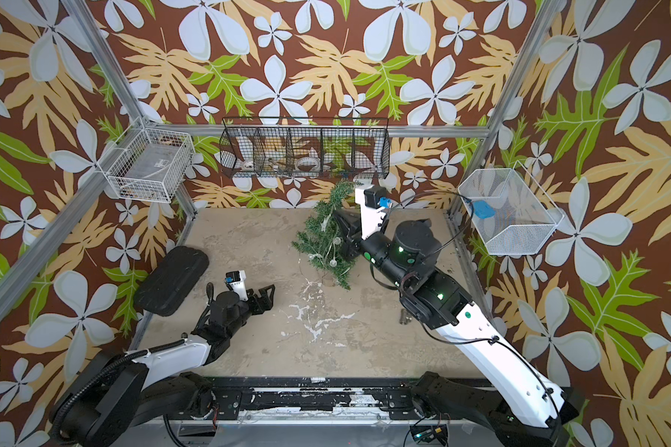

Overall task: Remove string lights from the small christmas tree
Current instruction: Remove the light string from the Christmas tree, then pick up the light string from the Christmas tree.

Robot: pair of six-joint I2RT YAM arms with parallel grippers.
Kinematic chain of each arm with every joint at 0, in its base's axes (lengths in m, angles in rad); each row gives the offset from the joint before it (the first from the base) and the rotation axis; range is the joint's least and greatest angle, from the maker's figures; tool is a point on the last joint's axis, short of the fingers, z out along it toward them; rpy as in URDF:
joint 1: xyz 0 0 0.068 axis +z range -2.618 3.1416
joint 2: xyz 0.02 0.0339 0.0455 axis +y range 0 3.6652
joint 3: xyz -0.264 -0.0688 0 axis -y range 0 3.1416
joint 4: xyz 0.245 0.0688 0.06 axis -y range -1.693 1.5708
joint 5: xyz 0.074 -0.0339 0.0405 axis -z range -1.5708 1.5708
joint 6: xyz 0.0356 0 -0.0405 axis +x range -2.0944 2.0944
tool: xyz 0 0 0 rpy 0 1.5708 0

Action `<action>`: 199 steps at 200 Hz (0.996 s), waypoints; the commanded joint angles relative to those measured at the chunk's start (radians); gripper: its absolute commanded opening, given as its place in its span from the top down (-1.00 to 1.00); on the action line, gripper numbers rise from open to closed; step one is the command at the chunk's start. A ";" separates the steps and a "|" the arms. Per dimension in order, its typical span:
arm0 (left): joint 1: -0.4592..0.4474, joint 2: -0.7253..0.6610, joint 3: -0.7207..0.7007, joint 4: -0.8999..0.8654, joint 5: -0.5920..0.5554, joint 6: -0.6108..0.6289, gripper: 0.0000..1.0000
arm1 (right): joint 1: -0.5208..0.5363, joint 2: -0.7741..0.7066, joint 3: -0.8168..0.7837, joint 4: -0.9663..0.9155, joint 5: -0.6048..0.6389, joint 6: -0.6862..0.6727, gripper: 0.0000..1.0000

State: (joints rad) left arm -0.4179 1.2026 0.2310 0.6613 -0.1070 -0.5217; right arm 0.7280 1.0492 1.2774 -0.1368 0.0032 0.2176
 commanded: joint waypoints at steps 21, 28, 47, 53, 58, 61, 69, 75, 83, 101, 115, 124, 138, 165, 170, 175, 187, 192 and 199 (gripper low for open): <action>0.001 0.009 0.002 0.015 0.004 0.005 -0.84 | 0.002 -0.128 -0.294 0.018 0.038 0.121 1.00; 0.001 0.014 0.004 0.017 0.006 0.006 -0.83 | 0.002 -0.140 -0.343 0.028 0.034 0.140 1.00; 0.001 0.023 0.008 0.016 0.012 0.003 -0.83 | 0.001 -0.162 -0.473 0.077 -0.025 0.178 1.00; 0.001 0.025 0.008 0.015 0.013 0.003 -0.83 | 0.002 -0.164 -0.507 0.095 -0.046 0.189 1.00; 0.001 0.025 0.006 0.015 0.013 0.003 -0.83 | 0.002 -0.162 -0.533 0.110 -0.065 0.192 1.00; 0.001 0.025 0.007 0.015 0.013 0.003 -0.83 | 0.002 -0.162 -0.549 0.119 -0.075 0.192 1.00; 0.001 0.025 0.006 0.015 0.012 0.003 -0.83 | 0.002 -0.154 -0.588 0.138 -0.093 0.196 1.00; 0.001 0.023 0.007 0.015 0.011 0.003 -0.83 | 0.002 -0.146 -0.614 0.148 -0.099 0.194 1.00; 0.001 0.022 0.005 0.013 0.010 0.003 -0.83 | 0.001 -0.134 -0.648 0.162 -0.096 0.188 1.00; 0.000 0.019 0.006 0.010 0.007 0.005 -0.83 | 0.002 -0.101 -0.710 0.195 -0.060 0.183 1.00; 0.001 0.014 0.003 0.004 -0.006 0.003 -0.83 | 0.001 -0.079 -0.743 0.214 -0.013 0.187 1.00; 0.000 0.005 0.006 -0.009 -0.025 0.000 -0.83 | 0.002 -0.070 -0.764 0.225 0.022 0.190 1.00; 0.001 -0.025 0.019 -0.066 -0.107 -0.015 -0.79 | 0.001 -0.069 -0.798 0.245 0.068 0.197 1.00; 0.006 -0.112 0.023 -0.166 -0.290 -0.119 -0.66 | 0.001 -0.094 -0.870 0.305 0.094 0.227 1.00; 0.008 -0.130 0.018 -0.161 -0.269 -0.126 -0.77 | 0.001 -0.097 -0.879 0.314 0.096 0.232 1.00; 0.008 -0.147 0.012 -0.151 -0.240 -0.130 -0.93 | 0.000 -0.099 -0.888 0.322 0.100 0.237 1.00; 0.008 -0.186 -0.002 -0.127 -0.188 -0.158 -1.00 | -0.002 -0.101 -0.904 0.334 0.110 0.248 1.00; 0.008 -0.201 -0.007 -0.109 -0.168 -0.166 -1.00 | -0.002 -0.100 -0.909 0.337 0.118 0.252 1.00; 0.007 -0.220 -0.016 -0.073 -0.134 -0.164 -1.00 | -0.004 -0.099 -0.916 0.342 0.124 0.259 1.00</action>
State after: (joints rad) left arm -0.4122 1.0286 0.2333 0.5423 -0.2916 -0.6289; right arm 0.7265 0.9524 0.3786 0.1341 0.0803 0.4419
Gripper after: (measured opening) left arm 0.999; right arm 0.050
